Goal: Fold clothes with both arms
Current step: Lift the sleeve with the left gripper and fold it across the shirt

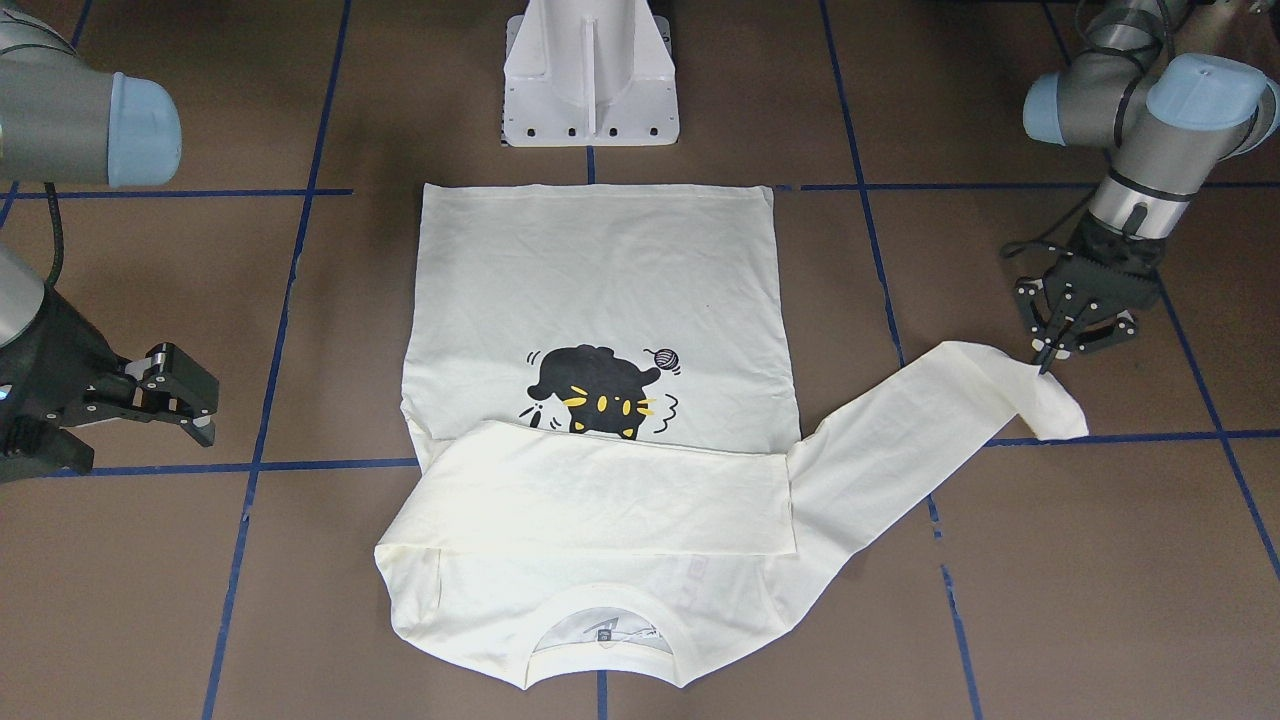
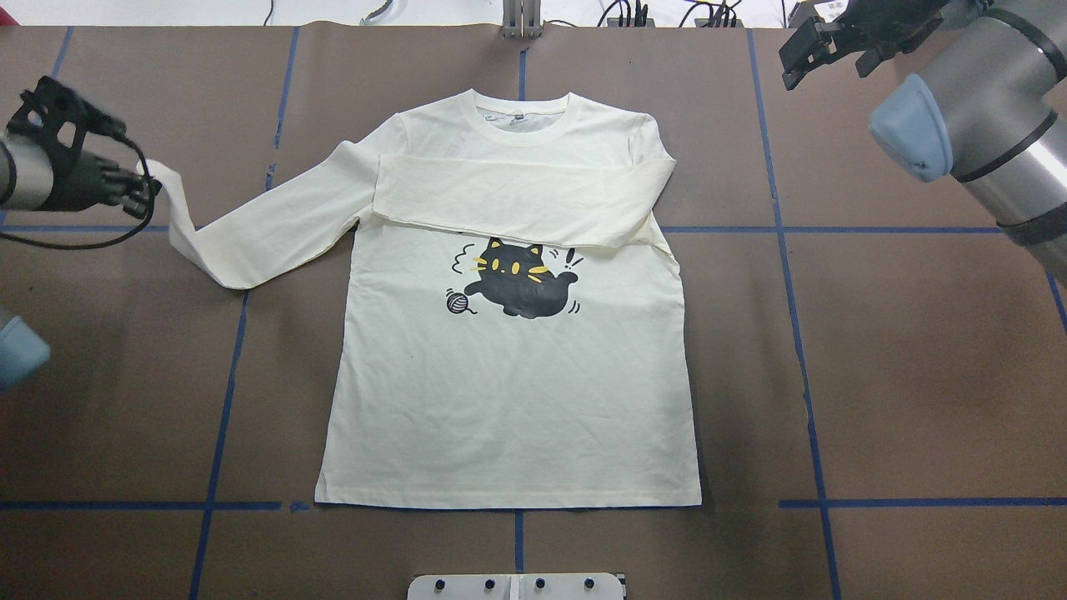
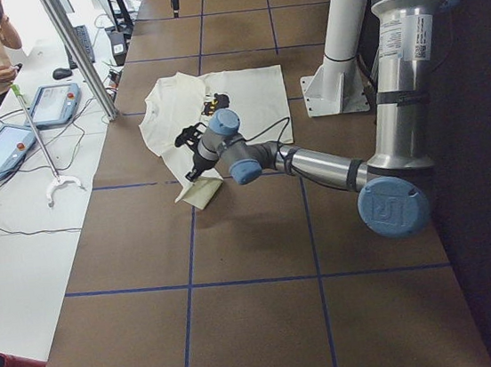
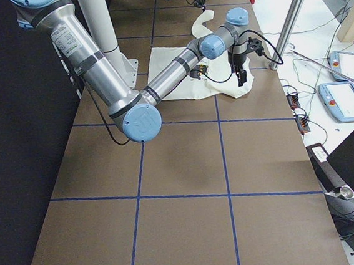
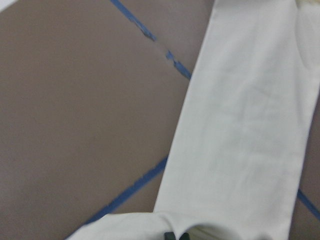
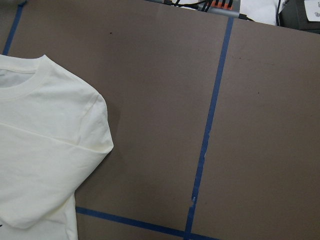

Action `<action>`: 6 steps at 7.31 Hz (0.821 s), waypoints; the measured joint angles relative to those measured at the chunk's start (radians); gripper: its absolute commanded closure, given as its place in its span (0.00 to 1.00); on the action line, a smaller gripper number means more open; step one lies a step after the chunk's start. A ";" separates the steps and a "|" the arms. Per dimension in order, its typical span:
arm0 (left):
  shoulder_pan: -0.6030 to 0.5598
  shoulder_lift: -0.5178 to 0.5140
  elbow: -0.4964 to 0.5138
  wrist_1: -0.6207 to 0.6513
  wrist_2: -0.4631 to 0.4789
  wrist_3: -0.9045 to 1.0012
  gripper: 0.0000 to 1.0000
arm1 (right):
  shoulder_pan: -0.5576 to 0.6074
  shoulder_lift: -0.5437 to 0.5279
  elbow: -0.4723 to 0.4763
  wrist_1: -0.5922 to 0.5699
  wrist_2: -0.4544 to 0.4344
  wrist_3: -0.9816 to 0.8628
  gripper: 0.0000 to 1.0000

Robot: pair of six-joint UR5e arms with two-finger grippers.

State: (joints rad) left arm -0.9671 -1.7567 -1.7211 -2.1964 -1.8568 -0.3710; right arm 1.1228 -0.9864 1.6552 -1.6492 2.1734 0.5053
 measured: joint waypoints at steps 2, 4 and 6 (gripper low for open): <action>-0.011 -0.266 0.003 0.288 0.002 -0.096 1.00 | 0.000 -0.010 0.000 0.003 -0.002 0.002 0.00; 0.045 -0.508 0.033 0.483 0.072 -0.311 1.00 | 0.001 -0.022 -0.001 0.004 -0.003 0.000 0.00; 0.186 -0.759 0.231 0.533 0.259 -0.518 1.00 | 0.003 -0.027 -0.001 0.005 -0.004 0.000 0.00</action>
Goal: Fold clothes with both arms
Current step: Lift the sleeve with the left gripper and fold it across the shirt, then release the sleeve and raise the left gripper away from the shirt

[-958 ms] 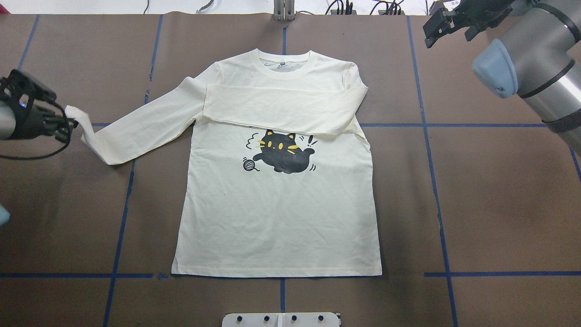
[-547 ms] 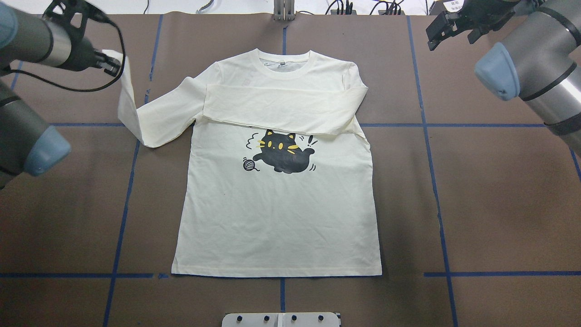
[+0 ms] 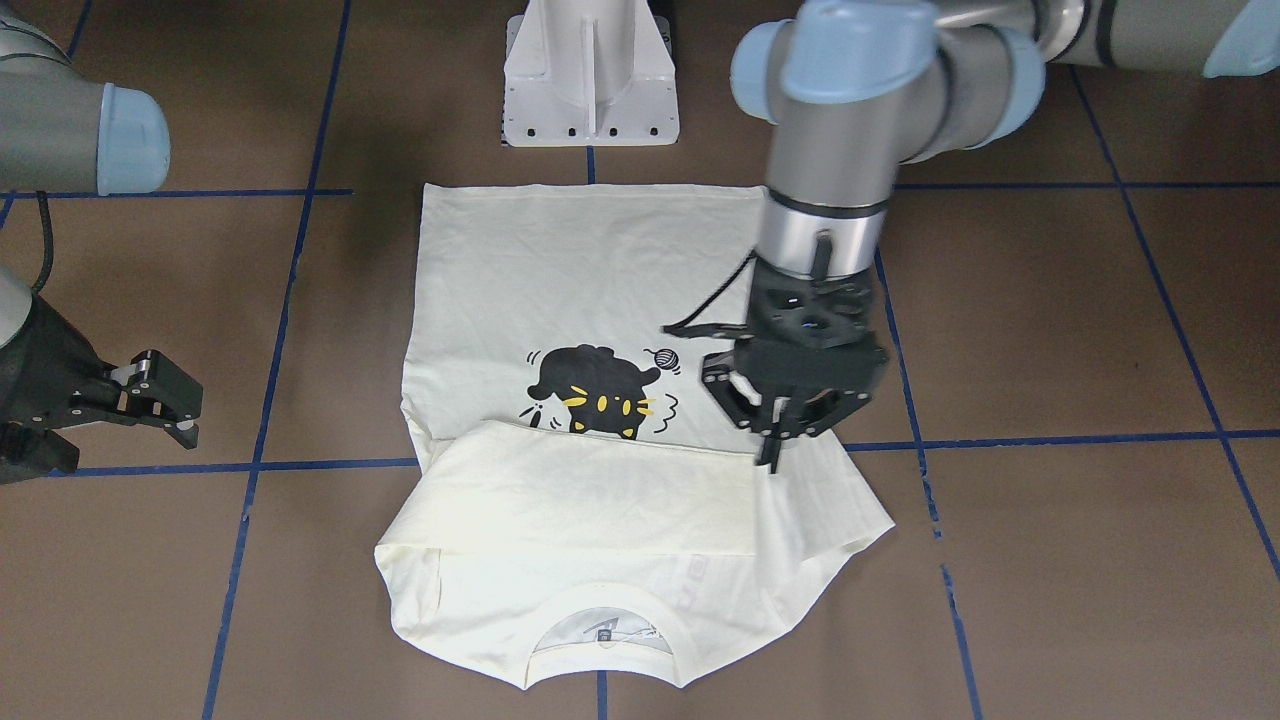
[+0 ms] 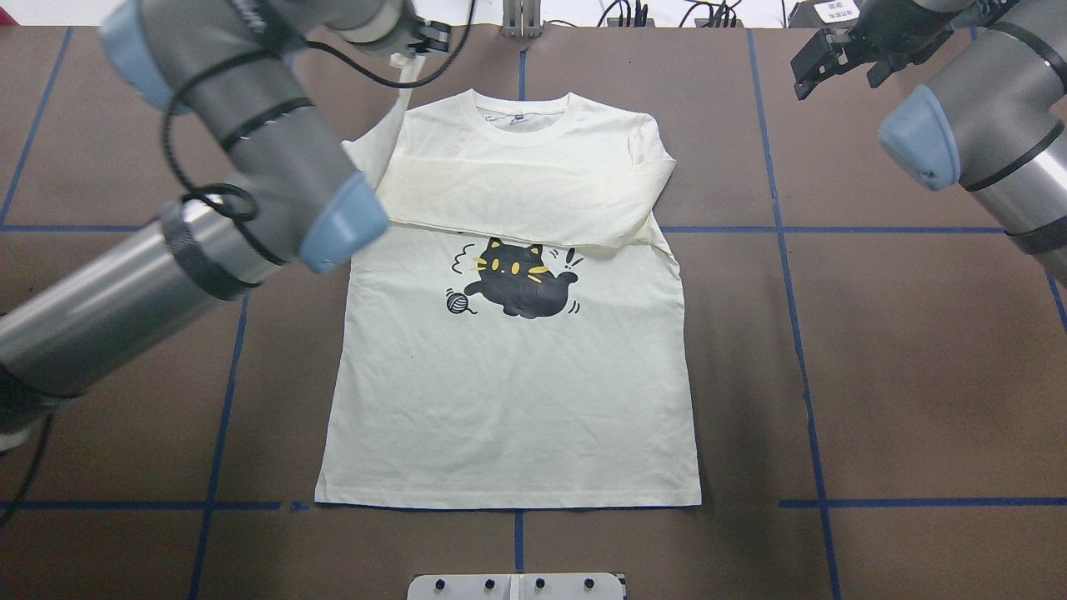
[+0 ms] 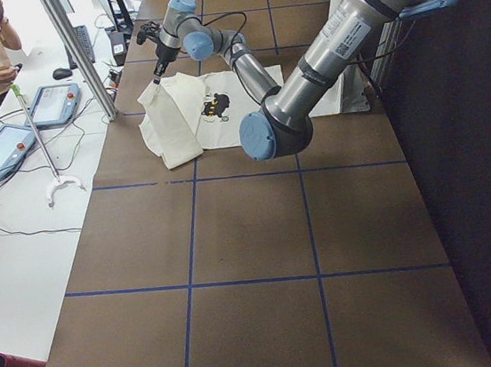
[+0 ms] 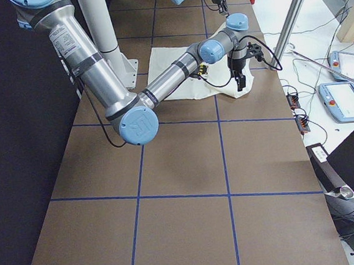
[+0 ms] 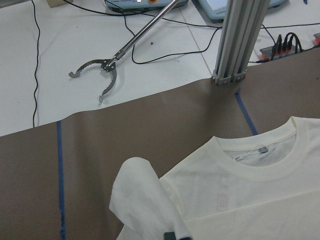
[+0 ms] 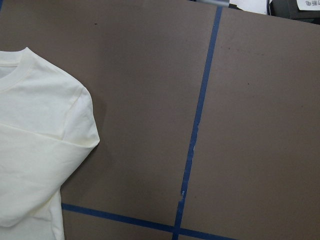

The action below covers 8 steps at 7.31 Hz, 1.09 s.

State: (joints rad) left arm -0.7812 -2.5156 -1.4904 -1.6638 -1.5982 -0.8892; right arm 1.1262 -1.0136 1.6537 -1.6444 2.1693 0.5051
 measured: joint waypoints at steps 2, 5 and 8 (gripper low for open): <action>0.142 -0.128 0.166 -0.034 0.209 -0.083 1.00 | 0.004 -0.009 0.001 0.000 -0.001 0.004 0.00; 0.279 -0.158 0.311 -0.173 0.362 -0.091 1.00 | 0.006 -0.015 0.003 0.000 -0.002 0.011 0.00; 0.353 -0.169 0.376 -0.298 0.384 -0.068 1.00 | 0.006 -0.016 0.003 0.000 -0.003 0.013 0.00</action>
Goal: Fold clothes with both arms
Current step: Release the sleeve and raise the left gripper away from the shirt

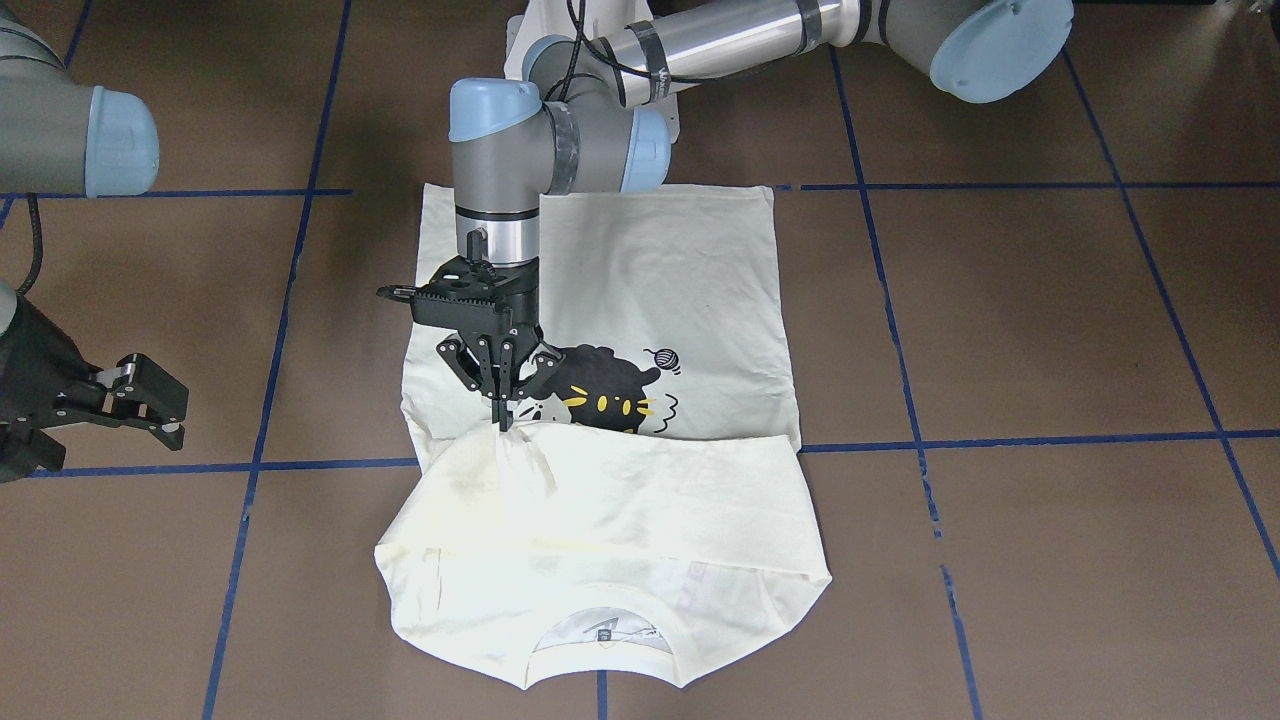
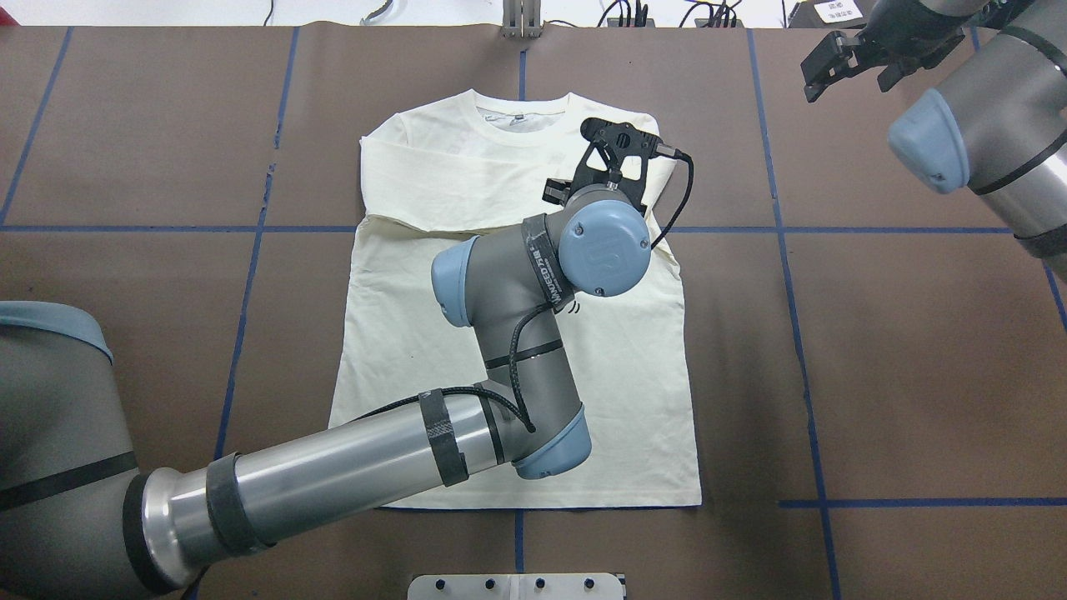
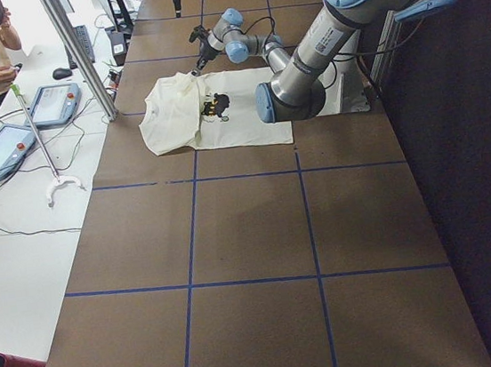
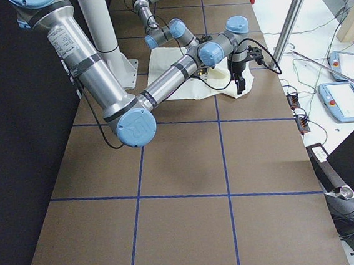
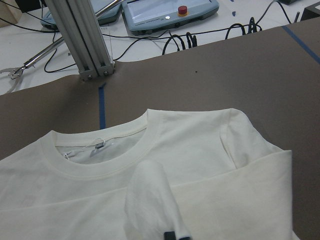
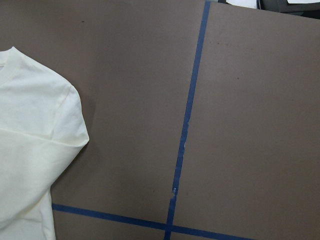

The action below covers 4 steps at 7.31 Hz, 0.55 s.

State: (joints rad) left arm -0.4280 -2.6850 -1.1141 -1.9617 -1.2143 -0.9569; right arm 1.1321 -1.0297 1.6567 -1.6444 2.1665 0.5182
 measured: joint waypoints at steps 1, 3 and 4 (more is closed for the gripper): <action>0.012 -0.017 0.029 -0.027 0.001 0.003 1.00 | 0.000 0.000 0.000 0.000 0.000 0.001 0.00; 0.029 -0.046 0.054 -0.057 -0.002 0.003 0.00 | 0.000 0.000 -0.001 0.000 -0.002 0.001 0.00; 0.031 -0.048 0.055 -0.110 -0.008 0.000 0.00 | -0.001 0.001 -0.002 0.001 -0.002 0.001 0.00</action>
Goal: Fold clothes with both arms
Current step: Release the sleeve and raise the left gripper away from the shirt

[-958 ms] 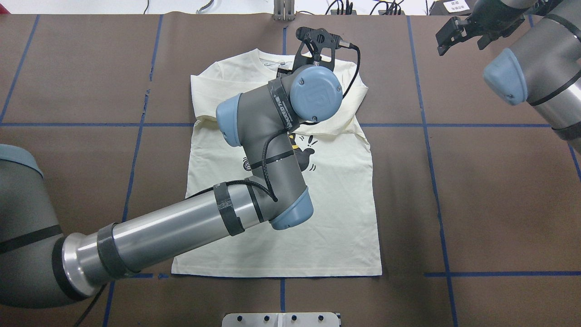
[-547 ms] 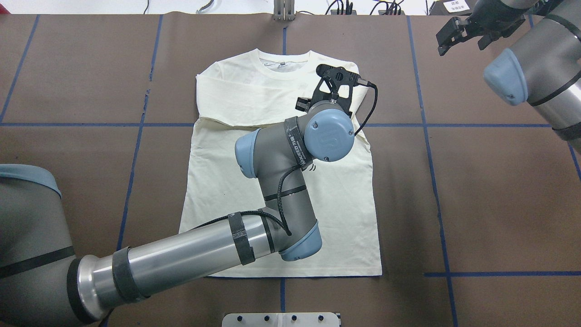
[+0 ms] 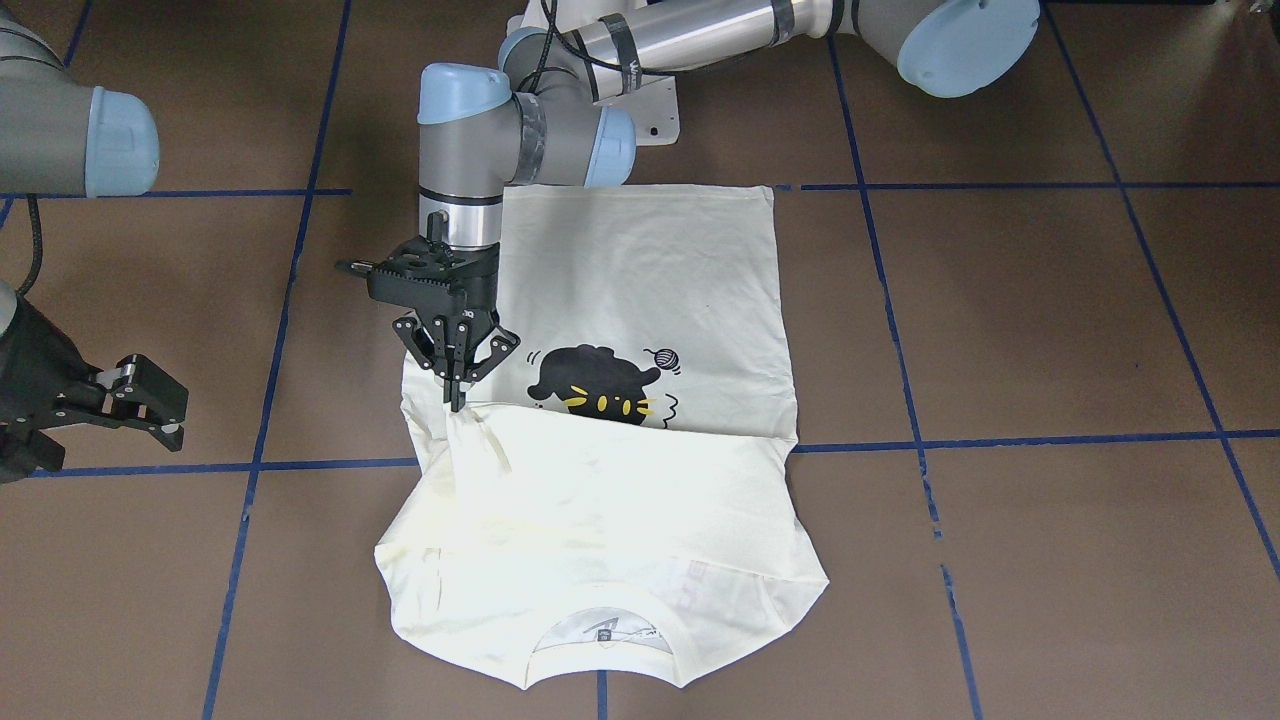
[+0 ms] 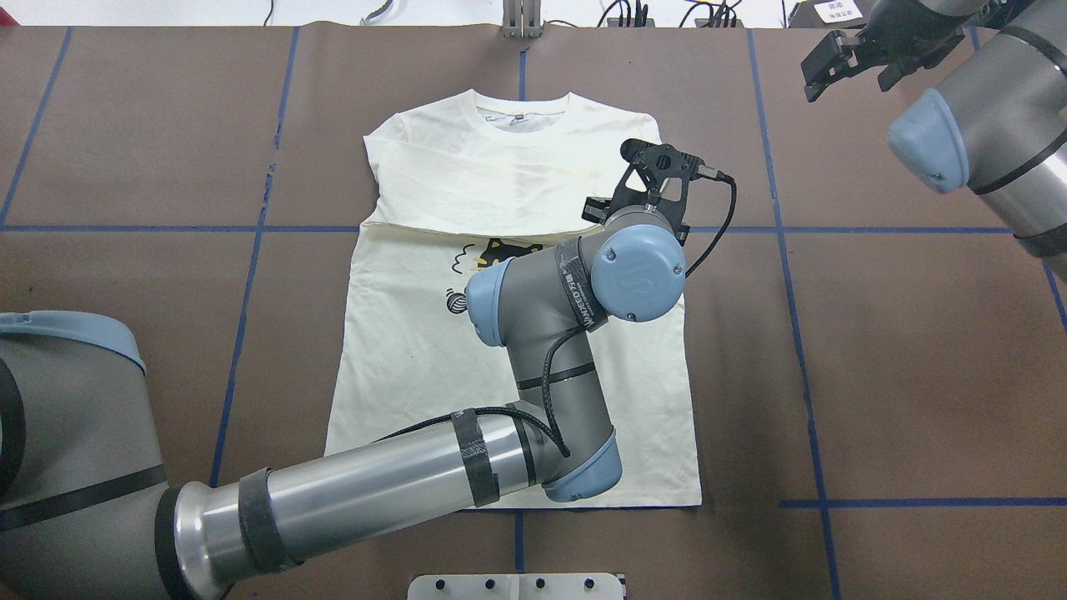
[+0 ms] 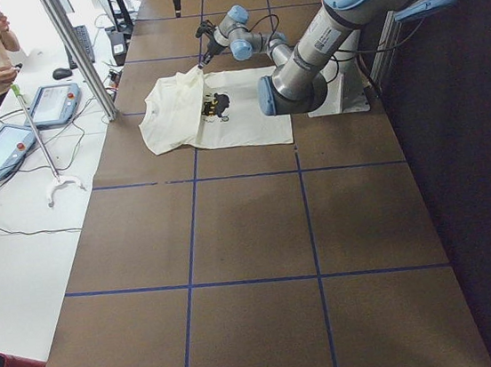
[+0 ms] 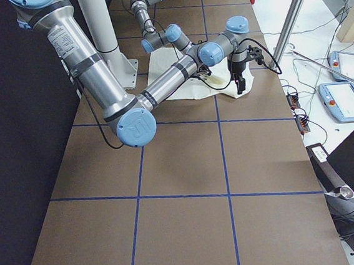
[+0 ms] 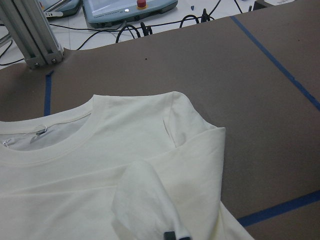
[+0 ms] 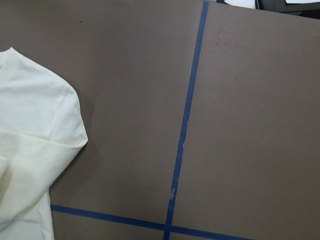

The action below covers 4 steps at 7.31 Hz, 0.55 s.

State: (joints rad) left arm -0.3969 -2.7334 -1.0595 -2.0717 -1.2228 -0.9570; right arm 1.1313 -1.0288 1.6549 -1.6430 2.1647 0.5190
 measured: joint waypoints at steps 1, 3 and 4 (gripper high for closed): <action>-0.002 0.002 -0.001 -0.075 -0.015 -0.005 0.00 | -0.002 0.001 0.000 0.001 0.000 0.000 0.00; -0.075 0.007 -0.031 -0.121 -0.211 0.002 0.00 | -0.006 0.001 0.003 0.008 0.002 0.001 0.00; -0.139 0.025 -0.072 -0.077 -0.365 0.021 0.00 | -0.019 -0.004 0.006 0.036 0.003 0.014 0.00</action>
State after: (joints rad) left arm -0.5362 -2.7080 -1.1313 -2.1484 -1.5880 -0.9356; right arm 1.1127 -1.0325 1.6608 -1.6070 2.1672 0.5325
